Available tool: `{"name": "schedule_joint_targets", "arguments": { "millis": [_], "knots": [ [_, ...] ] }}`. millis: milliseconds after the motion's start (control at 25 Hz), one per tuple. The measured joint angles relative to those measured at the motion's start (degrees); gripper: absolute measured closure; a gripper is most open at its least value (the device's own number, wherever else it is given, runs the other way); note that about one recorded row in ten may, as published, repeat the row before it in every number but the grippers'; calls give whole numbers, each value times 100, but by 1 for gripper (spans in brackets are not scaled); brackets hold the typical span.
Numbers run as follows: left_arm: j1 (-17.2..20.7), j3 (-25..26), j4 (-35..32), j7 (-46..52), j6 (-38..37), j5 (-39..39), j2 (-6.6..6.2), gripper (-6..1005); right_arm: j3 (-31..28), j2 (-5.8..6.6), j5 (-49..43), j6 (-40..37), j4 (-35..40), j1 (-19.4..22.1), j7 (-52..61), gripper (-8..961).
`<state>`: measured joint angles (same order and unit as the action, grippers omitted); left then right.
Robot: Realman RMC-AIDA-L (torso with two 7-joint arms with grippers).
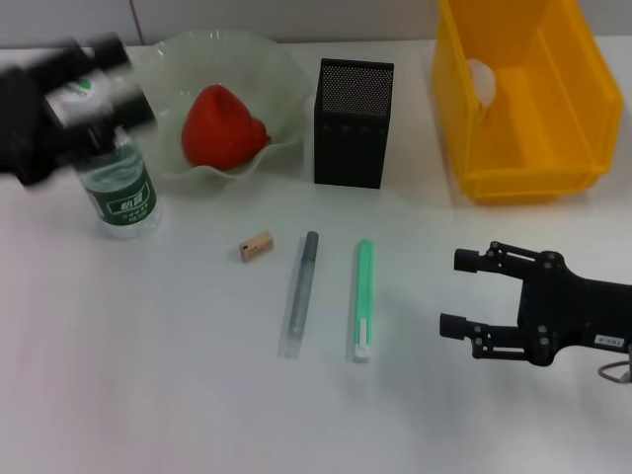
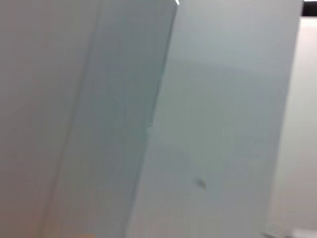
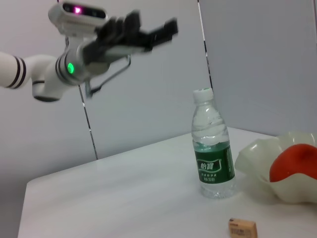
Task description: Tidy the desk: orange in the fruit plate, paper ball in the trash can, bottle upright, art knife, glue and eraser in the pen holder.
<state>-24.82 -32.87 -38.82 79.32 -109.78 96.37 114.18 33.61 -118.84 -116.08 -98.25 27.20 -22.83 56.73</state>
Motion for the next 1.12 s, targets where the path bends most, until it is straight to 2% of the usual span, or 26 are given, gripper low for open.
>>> {"name": "schedule_joint_targets", "arguments": {
  "millis": [120, 160, 240, 440, 520, 760, 960, 1040, 1080, 1120],
  "knots": [
    [111, -437, 162, -253, 20, 128, -11, 202, -39, 17, 6, -6, -5, -101, 105, 128],
    [111, -437, 162, -253, 20, 128, -11, 202, -39, 17, 6, -6, -5, -101, 105, 128],
    [190, -606, 280, -549, 92, 507, 35, 202, -64, 24, 9, -41, 4, -138, 187, 128],
    [210, -613, 781, -1247, 480, 1217, 120, 202, -75, 55, 57, -174, 54, -254, 525, 128],
    [209, -621, 1009, -1555, 694, 1363, 144, 203, -75, 121, 68, -262, 71, -346, 780, 129],
    [188, -656, 1362, -2024, 1049, 1514, 174, 203, -42, 178, 69, -238, 79, -499, 1013, 129],
    [210, -672, 1445, -2319, 1317, 1532, 278, 203, -12, 216, 32, -77, 83, -715, 1126, 130],
    [210, -672, 1445, -2319, 1317, 1532, 278, 203, 78, 266, 1, -17, 100, -854, 1206, 130],
    [218, -700, 1502, -2474, 1458, 1536, 343, 203, 183, 308, -17, 2, 138, -957, 1268, 130],
    [224, -720, 1507, -2504, 1468, 1538, 355, 203, 381, 357, -48, 18, 225, -1110, 1381, 131]
  ]
}}
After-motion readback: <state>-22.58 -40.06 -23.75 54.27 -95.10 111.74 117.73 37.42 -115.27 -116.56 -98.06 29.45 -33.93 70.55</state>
